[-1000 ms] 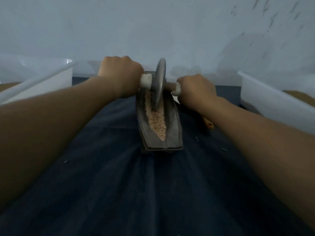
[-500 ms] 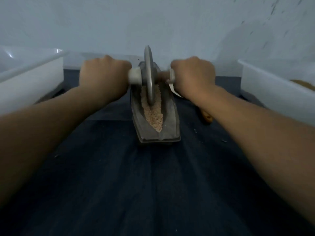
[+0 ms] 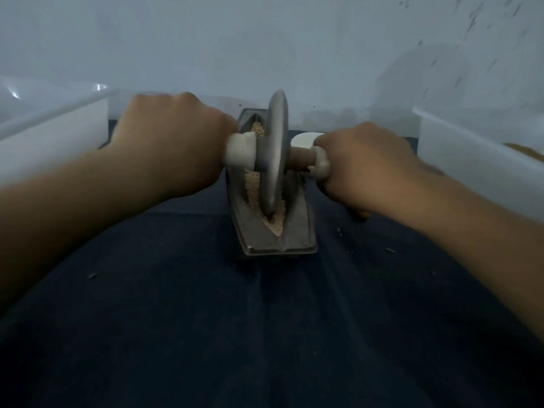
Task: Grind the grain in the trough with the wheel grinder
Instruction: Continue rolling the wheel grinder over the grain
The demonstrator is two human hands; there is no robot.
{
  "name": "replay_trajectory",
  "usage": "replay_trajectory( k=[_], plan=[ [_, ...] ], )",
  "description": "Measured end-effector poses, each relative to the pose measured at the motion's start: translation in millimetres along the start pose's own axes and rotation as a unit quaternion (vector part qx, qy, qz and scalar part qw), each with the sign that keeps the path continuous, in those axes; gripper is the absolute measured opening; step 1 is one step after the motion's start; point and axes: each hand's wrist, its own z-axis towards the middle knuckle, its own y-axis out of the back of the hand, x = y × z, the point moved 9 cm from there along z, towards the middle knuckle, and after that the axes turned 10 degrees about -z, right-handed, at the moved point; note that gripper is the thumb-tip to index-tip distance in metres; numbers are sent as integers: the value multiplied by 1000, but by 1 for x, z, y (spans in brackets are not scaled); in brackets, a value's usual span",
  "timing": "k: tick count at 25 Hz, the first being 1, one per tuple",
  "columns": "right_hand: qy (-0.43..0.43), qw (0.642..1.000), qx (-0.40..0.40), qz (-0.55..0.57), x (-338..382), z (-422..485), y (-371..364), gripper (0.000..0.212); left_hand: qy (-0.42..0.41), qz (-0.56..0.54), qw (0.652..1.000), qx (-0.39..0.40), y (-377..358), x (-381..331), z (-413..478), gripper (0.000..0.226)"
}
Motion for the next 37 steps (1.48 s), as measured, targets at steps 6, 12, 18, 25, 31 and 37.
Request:
replay_trajectory(
  k=[6,12,18,25,31,37],
  plan=[
    [-72,992,80,70,0,67,-55,6,80,-9,993,87,-30,3,71,23],
    [30,994,-91,-60,4,-10,28,35,-4,-74,997,2,13,6,-19,12],
    [-34,998,-27,-49,3,21,0,35,67,-39,997,11,-20,12,8,8],
    [-2,998,58,-13,2,34,-19,24,63,-66,994,58,-18,10,13,11],
    [50,996,-76,-24,2,-19,35,57,11,-41,999,-29,21,11,-27,20],
    [-78,993,85,18,1,77,-27,9,137,-75,984,90,-45,28,53,21]
  ],
)
